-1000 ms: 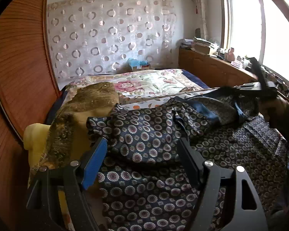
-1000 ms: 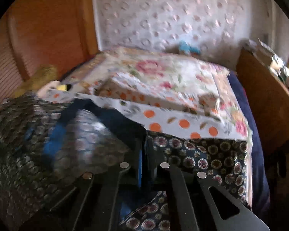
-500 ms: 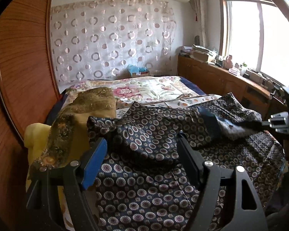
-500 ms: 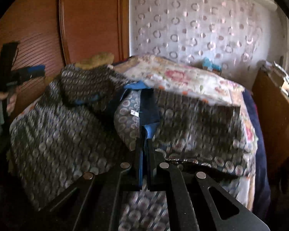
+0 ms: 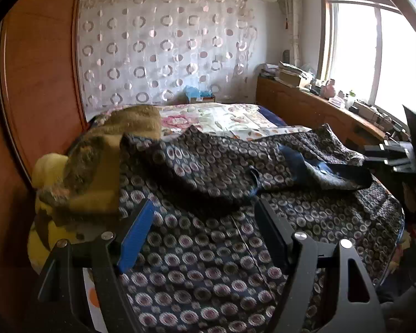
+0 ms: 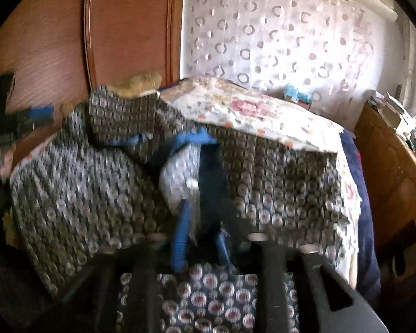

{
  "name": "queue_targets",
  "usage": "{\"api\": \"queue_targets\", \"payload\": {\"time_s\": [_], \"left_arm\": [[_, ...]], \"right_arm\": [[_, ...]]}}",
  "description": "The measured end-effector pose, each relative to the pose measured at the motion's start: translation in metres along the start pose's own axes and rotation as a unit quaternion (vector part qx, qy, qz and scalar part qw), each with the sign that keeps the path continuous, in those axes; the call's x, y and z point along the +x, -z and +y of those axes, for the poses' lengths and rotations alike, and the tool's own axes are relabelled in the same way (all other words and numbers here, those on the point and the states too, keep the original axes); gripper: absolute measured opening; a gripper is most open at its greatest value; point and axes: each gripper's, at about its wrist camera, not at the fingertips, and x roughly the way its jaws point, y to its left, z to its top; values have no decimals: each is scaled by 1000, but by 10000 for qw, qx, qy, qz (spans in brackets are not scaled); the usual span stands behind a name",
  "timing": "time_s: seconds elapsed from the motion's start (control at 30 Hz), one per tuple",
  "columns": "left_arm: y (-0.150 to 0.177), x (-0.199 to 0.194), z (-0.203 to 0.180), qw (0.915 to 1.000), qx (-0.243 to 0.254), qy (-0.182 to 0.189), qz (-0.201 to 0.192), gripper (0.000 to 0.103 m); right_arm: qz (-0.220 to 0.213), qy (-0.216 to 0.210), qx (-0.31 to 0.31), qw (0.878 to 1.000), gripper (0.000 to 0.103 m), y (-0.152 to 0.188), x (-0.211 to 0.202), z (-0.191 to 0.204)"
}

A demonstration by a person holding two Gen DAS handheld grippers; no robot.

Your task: Fold small clothes

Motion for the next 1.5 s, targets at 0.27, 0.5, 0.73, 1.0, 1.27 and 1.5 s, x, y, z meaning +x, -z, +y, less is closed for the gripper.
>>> {"api": "queue_targets", "payload": {"time_s": [0.27, 0.5, 0.73, 1.0, 1.27, 1.5], "left_arm": [[6, 4, -9, 9999, -17, 83, 110, 76], [10, 1, -16, 9997, 36, 170, 145, 76], [16, 0, -20, 9994, 45, 268, 210, 76], [13, -15, -13, 9999, -31, 162, 53, 76], [10, -38, 10, 9993, -268, -167, -176, 76], [9, -48, 25, 9982, -429, -308, -302, 76]], "right_arm": [[168, -400, 64, 9990, 61, -65, 74, -11], [150, -876, 45, 9960, 61, -95, 161, -32], [581, -1275, 253, 9898, 61, -104, 195, -37], [-69, -1841, -383, 9821, 4, -90, 136, -1], [-635, -2494, -820, 9628, 4, -48, 65, 50], [-311, -2594, -788, 9620, 4, 3, 67, 65]]}}
